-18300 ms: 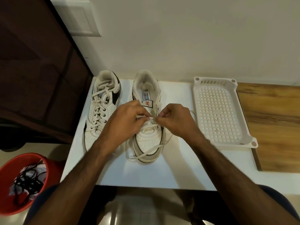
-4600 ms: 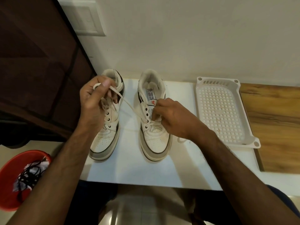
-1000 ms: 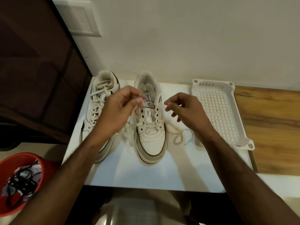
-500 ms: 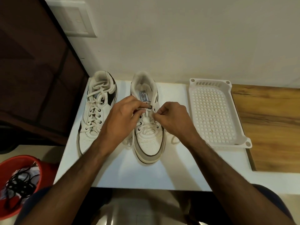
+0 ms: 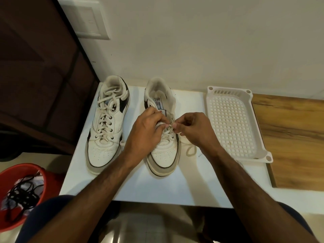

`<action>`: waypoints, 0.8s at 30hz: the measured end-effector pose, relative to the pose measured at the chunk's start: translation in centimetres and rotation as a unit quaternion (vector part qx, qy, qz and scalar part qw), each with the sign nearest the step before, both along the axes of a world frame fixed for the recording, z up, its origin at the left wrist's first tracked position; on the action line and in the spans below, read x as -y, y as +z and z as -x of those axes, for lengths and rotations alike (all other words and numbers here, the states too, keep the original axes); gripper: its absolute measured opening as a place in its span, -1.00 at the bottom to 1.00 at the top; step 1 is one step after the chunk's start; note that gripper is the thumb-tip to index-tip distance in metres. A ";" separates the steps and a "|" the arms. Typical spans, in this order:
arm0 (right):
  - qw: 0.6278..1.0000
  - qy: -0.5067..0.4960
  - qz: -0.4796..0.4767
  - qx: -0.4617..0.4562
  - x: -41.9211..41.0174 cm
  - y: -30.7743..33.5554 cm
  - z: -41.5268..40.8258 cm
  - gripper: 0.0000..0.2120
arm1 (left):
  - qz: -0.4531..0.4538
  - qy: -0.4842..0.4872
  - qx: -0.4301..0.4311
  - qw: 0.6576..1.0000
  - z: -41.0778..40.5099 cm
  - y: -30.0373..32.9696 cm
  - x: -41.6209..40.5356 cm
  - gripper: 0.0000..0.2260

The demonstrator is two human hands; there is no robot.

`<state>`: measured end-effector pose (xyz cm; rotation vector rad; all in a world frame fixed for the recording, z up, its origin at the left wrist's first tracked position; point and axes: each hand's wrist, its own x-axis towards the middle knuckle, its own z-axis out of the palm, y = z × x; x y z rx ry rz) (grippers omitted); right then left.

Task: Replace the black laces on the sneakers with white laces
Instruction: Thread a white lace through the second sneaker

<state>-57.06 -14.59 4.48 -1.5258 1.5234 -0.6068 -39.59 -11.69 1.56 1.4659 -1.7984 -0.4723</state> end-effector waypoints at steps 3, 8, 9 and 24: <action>1.000 0.000 0.003 -0.002 -0.1 0.0 0.0 -0.95 | 0.011 0.009 0.008 1.000 0.3 -0.1 -0.1 -0.91; 1.000 0.003 0.011 -0.004 -0.1 0.0 -0.2 -0.94 | 0.015 0.015 0.017 1.000 0.5 -0.4 -0.1 -0.91; 1.000 0.006 0.015 -0.005 -0.2 0.0 -0.2 -0.94 | 0.015 0.017 0.019 1.000 0.6 -0.5 -0.1 -0.92; 1.000 0.013 -0.006 0.014 0.1 -0.2 0.2 -0.96 | 0.047 -0.057 0.164 0.984 -1.0 0.0 0.3 -0.55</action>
